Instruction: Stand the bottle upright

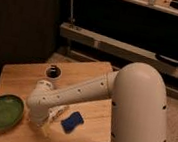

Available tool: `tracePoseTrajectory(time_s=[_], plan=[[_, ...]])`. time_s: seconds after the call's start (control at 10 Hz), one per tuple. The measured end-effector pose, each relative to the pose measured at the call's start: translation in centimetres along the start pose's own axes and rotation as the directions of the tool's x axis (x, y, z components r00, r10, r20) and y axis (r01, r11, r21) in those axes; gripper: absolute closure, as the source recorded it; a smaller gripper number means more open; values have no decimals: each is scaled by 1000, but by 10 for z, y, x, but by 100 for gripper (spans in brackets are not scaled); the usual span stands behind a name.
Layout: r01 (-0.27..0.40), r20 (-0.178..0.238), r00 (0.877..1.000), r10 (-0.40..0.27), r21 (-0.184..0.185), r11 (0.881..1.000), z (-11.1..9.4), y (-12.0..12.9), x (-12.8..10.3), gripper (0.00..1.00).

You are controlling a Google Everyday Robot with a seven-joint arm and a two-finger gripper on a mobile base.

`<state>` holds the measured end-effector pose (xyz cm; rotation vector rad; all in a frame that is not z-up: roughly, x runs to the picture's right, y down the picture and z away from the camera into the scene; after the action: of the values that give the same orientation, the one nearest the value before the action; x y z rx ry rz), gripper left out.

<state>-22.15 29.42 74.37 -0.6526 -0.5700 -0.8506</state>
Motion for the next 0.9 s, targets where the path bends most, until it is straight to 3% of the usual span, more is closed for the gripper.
tracePoseTrajectory(time_s=[0.2, 0.9], plan=[[-2, 8, 1000, 2, 1, 1000, 2, 1, 3, 43], [-7, 17, 1000, 8, -16, 1000, 7, -2, 14, 43]])
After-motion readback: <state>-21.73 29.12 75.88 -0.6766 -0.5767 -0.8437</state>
